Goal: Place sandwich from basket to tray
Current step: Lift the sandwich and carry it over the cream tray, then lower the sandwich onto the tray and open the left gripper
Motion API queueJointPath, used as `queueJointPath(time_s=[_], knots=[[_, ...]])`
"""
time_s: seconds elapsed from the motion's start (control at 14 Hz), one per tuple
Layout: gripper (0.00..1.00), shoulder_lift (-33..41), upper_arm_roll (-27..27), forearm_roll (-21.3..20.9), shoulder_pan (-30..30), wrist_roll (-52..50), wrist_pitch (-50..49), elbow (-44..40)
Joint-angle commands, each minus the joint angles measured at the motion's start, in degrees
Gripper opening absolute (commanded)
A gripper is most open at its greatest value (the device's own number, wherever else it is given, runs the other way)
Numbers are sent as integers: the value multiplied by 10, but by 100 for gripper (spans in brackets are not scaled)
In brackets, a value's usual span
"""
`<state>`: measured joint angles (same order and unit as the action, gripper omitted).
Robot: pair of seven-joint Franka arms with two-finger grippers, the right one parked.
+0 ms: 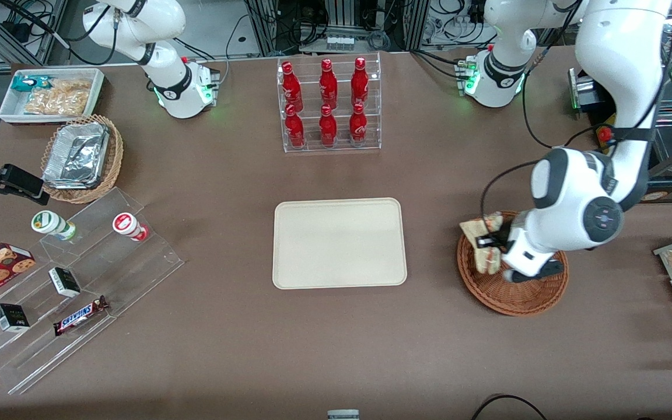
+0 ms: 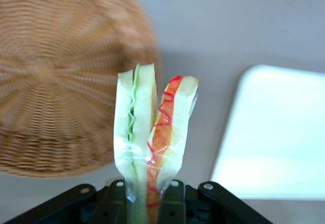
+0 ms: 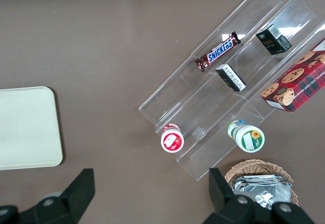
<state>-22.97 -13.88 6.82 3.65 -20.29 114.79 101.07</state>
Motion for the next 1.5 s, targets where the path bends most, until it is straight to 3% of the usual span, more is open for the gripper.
queueJointPath(time_s=[0.0,0.21,0.5,0.79,1.0,1.07,1.14,1.36,1.43], knots=[[9,-39,4,-42,70,-3,-9,-37],[9,-75,4,-42,143,-31,-6,-46],[9,-162,6,-44,217,-144,-8,-146],[14,-239,5,-94,274,-268,-7,-229],[15,-273,7,-102,296,-302,-8,-272],[30,-273,7,-102,295,-302,-8,-273],[56,-271,7,-102,294,-302,-7,-274],[98,-262,30,-102,290,-302,-12,-294],[100,-253,39,-102,290,-303,-12,-299]])
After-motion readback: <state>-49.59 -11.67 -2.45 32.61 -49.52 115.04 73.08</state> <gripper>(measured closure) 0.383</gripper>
